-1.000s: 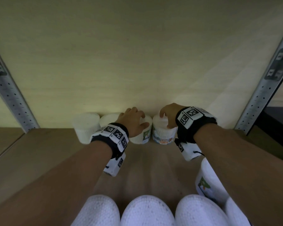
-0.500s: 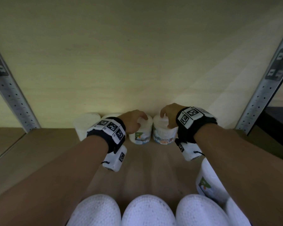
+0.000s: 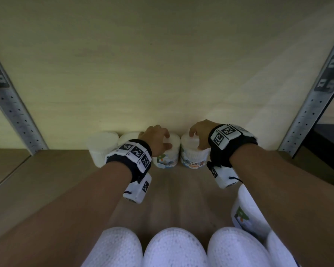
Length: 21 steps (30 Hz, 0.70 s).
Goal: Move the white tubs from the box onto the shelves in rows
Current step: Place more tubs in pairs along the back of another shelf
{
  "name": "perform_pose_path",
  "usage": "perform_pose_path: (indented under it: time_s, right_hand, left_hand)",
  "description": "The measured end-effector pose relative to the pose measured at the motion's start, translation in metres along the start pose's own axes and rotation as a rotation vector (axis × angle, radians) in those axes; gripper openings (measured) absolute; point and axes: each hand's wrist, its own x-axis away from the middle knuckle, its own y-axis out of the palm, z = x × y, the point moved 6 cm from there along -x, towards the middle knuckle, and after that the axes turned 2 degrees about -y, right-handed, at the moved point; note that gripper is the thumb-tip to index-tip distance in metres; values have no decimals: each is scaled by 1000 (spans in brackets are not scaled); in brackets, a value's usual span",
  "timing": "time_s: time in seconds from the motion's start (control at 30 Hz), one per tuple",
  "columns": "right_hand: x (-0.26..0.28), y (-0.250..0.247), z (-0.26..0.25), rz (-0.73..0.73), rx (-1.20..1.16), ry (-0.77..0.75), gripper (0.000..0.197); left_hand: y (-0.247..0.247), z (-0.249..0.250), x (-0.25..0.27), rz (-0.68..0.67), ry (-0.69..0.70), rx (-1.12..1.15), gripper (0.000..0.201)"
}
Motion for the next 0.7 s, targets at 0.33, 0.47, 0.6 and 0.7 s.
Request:
perform_pose_path:
  time_s: [0.33, 0.47, 0.6, 0.7]
  right_hand:
    - [0, -1, -2, 12, 3, 12, 51]
    - [0, -1, -1, 7, 19, 9, 53]
    - [-1, -2, 0, -3, 26, 6, 53]
    - [-2, -1, 0, 3, 43, 8, 55]
  left_hand:
    - [-7, 6, 2, 8, 89, 46, 42]
    - [-10, 11, 2, 80, 14, 27, 48]
    - [0, 8, 2, 47, -21, -14, 51]
    - [1, 6, 1, 30, -10, 5, 50]
